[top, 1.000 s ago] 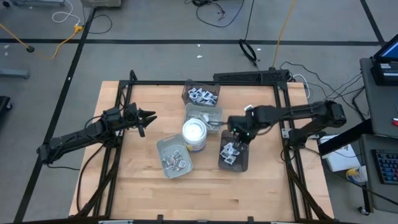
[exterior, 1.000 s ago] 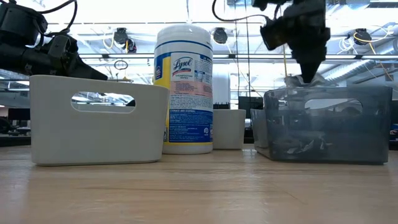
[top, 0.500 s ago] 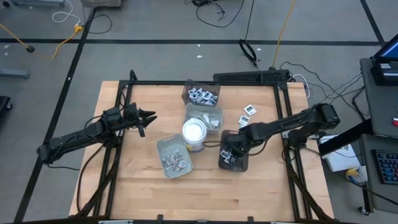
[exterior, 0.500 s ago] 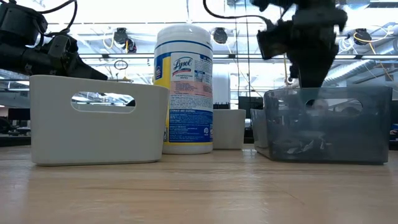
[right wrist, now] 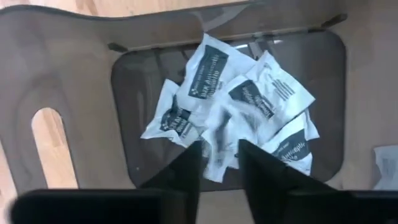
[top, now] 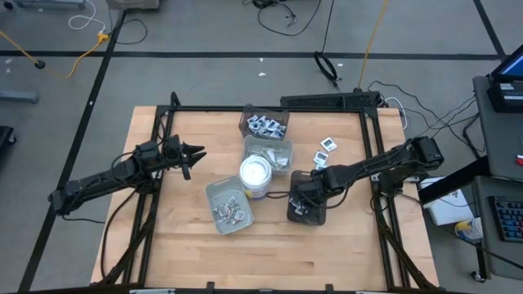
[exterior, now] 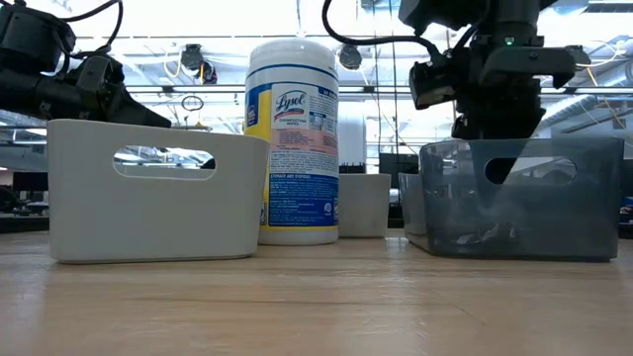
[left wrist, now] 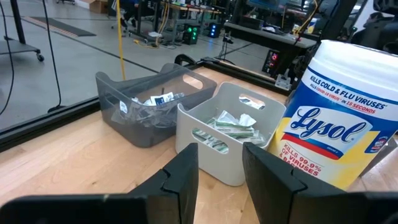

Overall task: Pick & Place First Aid Supplies
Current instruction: Put the towelette pack into the bottom transparent black bin

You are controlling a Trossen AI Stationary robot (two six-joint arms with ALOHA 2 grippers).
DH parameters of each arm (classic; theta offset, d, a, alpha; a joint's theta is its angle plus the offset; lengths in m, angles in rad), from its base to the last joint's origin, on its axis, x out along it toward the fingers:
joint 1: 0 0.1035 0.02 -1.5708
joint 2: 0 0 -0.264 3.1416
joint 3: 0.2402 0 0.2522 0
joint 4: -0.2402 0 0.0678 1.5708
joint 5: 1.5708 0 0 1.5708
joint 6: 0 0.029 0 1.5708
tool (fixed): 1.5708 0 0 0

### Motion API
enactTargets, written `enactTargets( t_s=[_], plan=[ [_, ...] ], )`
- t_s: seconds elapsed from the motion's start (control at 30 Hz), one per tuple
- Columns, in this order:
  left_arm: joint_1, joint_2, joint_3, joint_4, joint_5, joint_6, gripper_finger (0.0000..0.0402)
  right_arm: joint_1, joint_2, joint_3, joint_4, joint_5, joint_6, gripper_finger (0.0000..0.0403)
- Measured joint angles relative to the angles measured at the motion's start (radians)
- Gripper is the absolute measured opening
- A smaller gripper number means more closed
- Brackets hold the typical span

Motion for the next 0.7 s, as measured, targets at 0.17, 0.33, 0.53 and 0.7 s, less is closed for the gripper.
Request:
enactTargets(
  t_s=[0.17,0.33,0.53,0.7],
  plan=[
    [0.0,0.0,0.0,0.0,0.0,0.0,0.0129,-0.002,-0.007,0.0,0.0,-0.025,-0.004,0.0149],
    [0.0,0.0,0.0,0.0,0.0,0.0,0.0129,-0.045,-0.033,0.026,-0.039,-0.051,0.009,0.0186],
    [0.0,0.0,0.0,0.0,0.0,0.0,0.0129,-0.133,-0.062,0.092,-0.125,-0.053,0.0,0.0179],
    [0.0,0.0,0.0,0.0,0.0,0.0,0.0129,-0.236,-0.075,0.125,-0.193,-0.046,-0.001,0.0165]
  ],
)
